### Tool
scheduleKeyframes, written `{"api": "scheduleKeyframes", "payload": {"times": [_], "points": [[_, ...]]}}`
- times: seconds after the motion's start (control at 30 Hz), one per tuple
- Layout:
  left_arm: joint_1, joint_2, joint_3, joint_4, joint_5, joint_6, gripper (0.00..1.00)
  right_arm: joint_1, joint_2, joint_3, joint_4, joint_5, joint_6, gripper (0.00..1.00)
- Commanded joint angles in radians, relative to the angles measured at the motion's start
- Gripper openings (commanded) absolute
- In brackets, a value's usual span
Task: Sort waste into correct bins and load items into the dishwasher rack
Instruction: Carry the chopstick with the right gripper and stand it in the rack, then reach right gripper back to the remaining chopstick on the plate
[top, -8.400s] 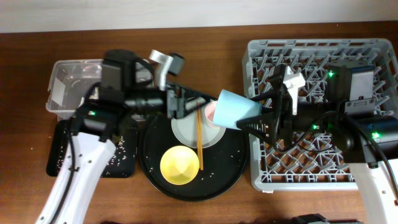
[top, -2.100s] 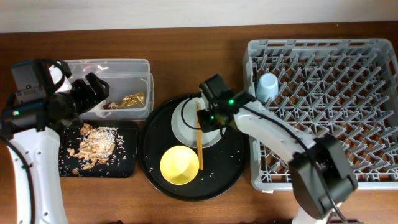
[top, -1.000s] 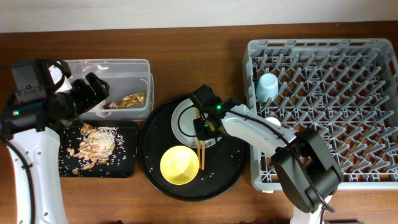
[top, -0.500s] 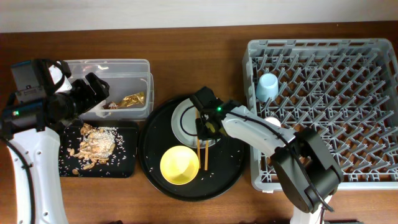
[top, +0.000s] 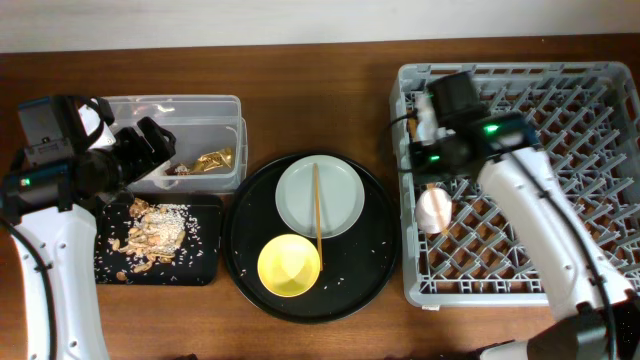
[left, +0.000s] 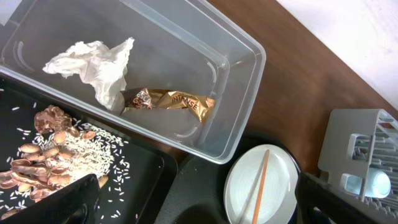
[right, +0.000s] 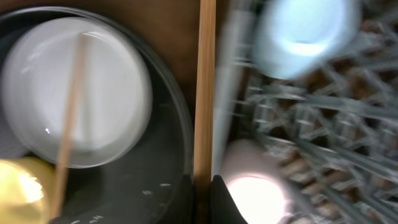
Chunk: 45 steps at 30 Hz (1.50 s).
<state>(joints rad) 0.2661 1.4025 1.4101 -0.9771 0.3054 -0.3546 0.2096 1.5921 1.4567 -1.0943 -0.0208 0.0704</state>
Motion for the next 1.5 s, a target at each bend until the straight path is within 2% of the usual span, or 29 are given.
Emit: {"api": "scheduleKeyframes", "payload": {"times": [0.0, 0.1, 0.2, 0.27, 0.3, 0.4, 0.47, 0.5, 0.57, 0.6, 0.63, 0.67, 0.7, 0.77, 0.8, 0.83, 0.87, 0.9, 0.93, 0.97, 1.03, 1.07, 1.1, 1.13, 1.17, 1.27, 1.4, 1.47], "points": [[0.005, 0.000, -0.001, 0.002, -0.007, 0.012, 1.00, -0.212, 0.043, 0.008, 0.014, 0.007, -0.172, 0.04], [0.005, 0.000, -0.001, 0.002, -0.007, 0.012, 0.99, -0.310, 0.142, 0.008, 0.056, 0.007, -0.172, 0.04], [0.005, 0.000, -0.001, 0.002, -0.007, 0.012, 0.99, -0.324, 0.233, 0.008, 0.103, 0.007, -0.171, 0.05], [0.005, 0.000, -0.001, 0.002, -0.007, 0.012, 0.99, -0.324, 0.245, 0.008, 0.116, 0.007, -0.171, 0.49], [0.005, 0.000, -0.001, 0.002, -0.007, 0.012, 0.99, -0.324, 0.245, 0.008, 0.116, 0.007, -0.171, 0.50], [0.005, 0.000, -0.001, 0.003, -0.007, 0.012, 0.99, -0.315, 0.245, 0.105, 0.040, -0.012, -0.166, 0.40], [0.005, 0.000, -0.001, 0.002, -0.007, 0.012, 0.99, -0.285, 0.244, 0.311, -0.158, -0.230, -0.037, 0.38], [0.005, 0.000, -0.001, 0.003, -0.007, 0.012, 0.99, -0.260, 0.244, 0.368, -0.215, -0.387, -0.035, 0.39], [0.005, 0.000, -0.001, 0.002, -0.007, 0.012, 0.99, -0.179, 0.245, 0.374, -0.235, -0.578, -0.035, 0.38], [0.005, 0.000, -0.001, 0.002, -0.007, 0.012, 0.99, -0.116, 0.245, 0.367, -0.233, -0.677, -0.027, 0.65], [0.005, 0.000, -0.001, 0.002, -0.007, 0.012, 0.99, -0.047, 0.245, 0.365, -0.215, -0.721, -0.027, 0.84], [0.005, 0.000, -0.001, 0.003, -0.007, 0.012, 0.99, 0.008, 0.245, 0.365, -0.201, -0.719, -0.027, 0.98], [0.005, 0.000, -0.001, 0.003, -0.007, 0.012, 1.00, 0.077, 0.245, 0.365, -0.182, -0.660, 0.016, 0.98], [0.005, 0.000, -0.001, 0.002, -0.007, 0.012, 0.99, 0.210, 0.245, 0.361, -0.151, -0.365, 0.215, 0.98], [0.005, 0.000, -0.001, 0.002, -0.007, 0.012, 0.99, 0.238, 0.246, 0.360, -0.149, -0.308, 0.256, 0.99], [0.005, 0.000, -0.001, 0.003, -0.007, 0.012, 0.99, 0.292, 0.247, 0.359, -0.146, -0.193, 0.356, 0.82], [0.005, 0.000, -0.001, 0.002, -0.007, 0.012, 0.99, 0.359, 0.248, 0.354, -0.123, -0.068, 0.436, 0.59], [0.005, 0.000, -0.001, 0.003, -0.007, 0.012, 0.99, 0.402, 0.248, 0.345, -0.097, 0.003, 0.479, 0.46], [0.005, 0.000, -0.001, 0.002, -0.007, 0.012, 0.99, 0.423, 0.248, 0.337, -0.085, 0.014, 0.504, 0.41], [0.005, 0.000, -0.001, 0.002, -0.007, 0.012, 0.99, 0.449, 0.248, 0.316, -0.067, 0.014, 0.515, 0.46], [0.005, 0.000, -0.001, 0.003, -0.007, 0.012, 0.99, 0.461, 0.249, 0.284, -0.047, 0.006, 0.515, 0.72], [0.005, 0.000, -0.001, 0.002, -0.007, 0.012, 0.99, 0.463, 0.249, 0.252, -0.019, 0.002, 0.515, 0.93], [0.005, 0.000, -0.001, 0.003, -0.007, 0.012, 0.99, 0.463, 0.249, 0.215, 0.009, 0.002, 0.515, 0.98], [0.005, 0.000, -0.001, 0.003, -0.007, 0.012, 0.99, 0.464, 0.249, 0.160, 0.053, -0.018, 0.515, 0.92], [0.005, 0.000, -0.001, 0.002, -0.007, 0.012, 0.99, 0.465, 0.249, 0.089, 0.122, -0.039, 0.520, 0.76], [0.005, 0.000, -0.001, 0.002, -0.007, 0.012, 0.99, 0.464, 0.249, -0.086, 0.323, -0.038, 0.568, 0.57], [0.005, 0.000, -0.001, 0.002, -0.007, 0.012, 0.99, 0.466, 0.249, -0.262, 0.578, -0.034, 0.619, 0.47], [0.005, 0.000, -0.001, 0.002, -0.007, 0.012, 0.99, 0.478, 0.251, -0.286, 0.626, -0.026, 0.619, 0.46]]}}
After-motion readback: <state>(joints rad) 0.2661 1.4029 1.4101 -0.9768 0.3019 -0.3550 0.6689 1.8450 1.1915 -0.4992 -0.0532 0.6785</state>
